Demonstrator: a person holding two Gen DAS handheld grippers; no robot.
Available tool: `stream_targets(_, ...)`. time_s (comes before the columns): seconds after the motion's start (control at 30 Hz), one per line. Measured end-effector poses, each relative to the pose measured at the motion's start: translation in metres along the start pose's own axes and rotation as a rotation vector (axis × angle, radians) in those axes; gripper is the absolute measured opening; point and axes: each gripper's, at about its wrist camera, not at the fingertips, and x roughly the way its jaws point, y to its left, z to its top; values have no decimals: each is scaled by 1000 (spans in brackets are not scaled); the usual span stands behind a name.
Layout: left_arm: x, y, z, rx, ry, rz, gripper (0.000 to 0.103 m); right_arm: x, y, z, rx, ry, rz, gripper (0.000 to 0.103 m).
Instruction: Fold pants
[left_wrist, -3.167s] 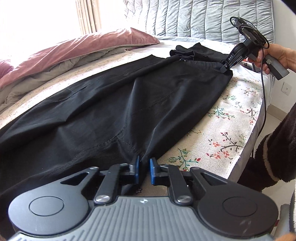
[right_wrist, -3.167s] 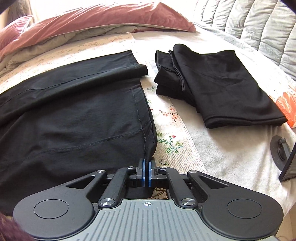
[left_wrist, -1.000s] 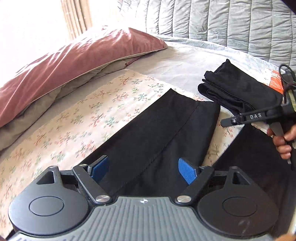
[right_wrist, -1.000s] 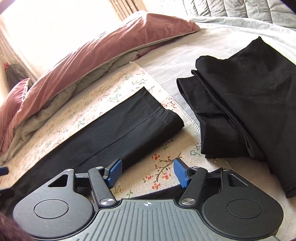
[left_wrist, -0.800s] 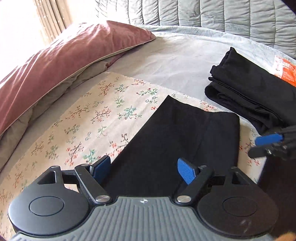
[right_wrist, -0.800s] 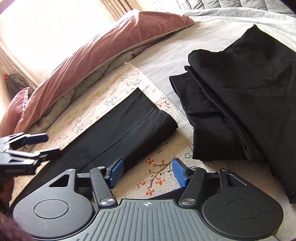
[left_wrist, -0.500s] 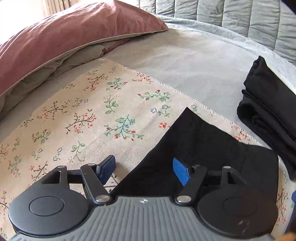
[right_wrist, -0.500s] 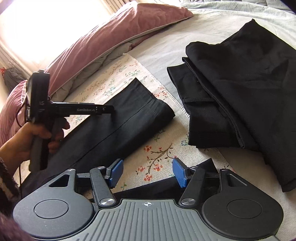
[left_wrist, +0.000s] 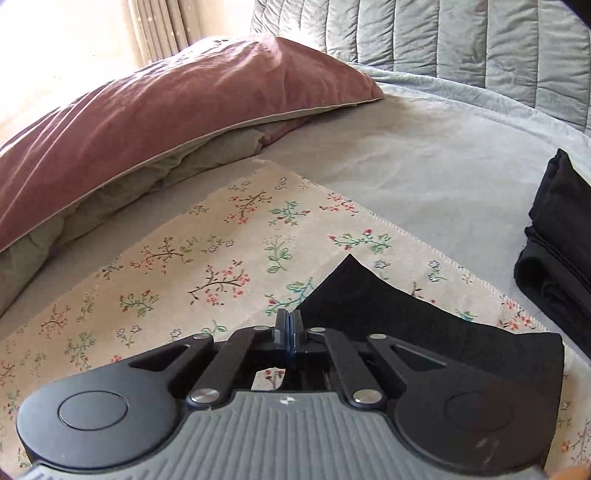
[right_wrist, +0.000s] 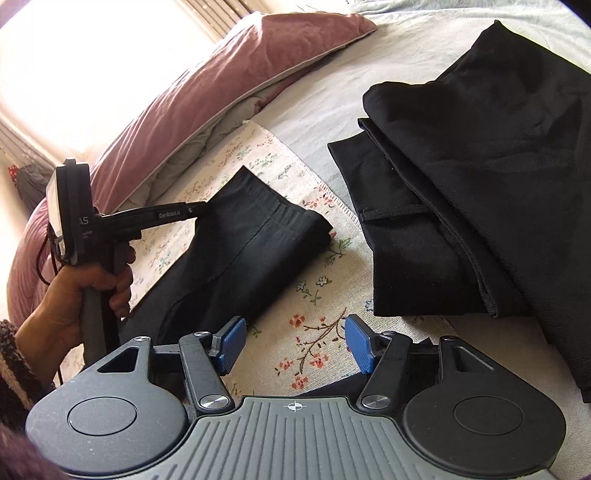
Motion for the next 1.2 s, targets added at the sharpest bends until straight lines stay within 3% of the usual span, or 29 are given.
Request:
stream_targets(0.13,4,18,-4,-11,23,119,8,6,3,1,20,6,10,60)
stream_targets(0.27,4,27,-6,-44,31,169,8,2,14,0,4,36,-7,60)
stream_targets(0.53,-13,29,-6,-72,22,154,8,-61,41,-3,-28,-8,-15,61)
stream_targets(0.67,-12,34,-6,-76,26,120,8,-22,43,16,-25,3,-19,60)
stream_targets(0.8,-7,42,-6,-104,31,79,8,53,30,32,31,39,-26,43)
stream_targets(0.93,-8,52,-4,-120,13,13,9,83,24,39,69,-34,33,36)
stream_targets(0.97,-9,55,-4,-128,8,1,8,88,25,39,75,-34,43,24)
stream_targets(1.0,-13,57,-3,-135,2,-10,8,92,26,39,74,-23,28,1)
stream_targets(1.1,-36,58,0,-111,-53,-34,8,75,36,34,34,-72,32,1)
stream_targets(1.2,-66,57,11,-71,-127,-22,8,34,51,39,6,-145,72,1)
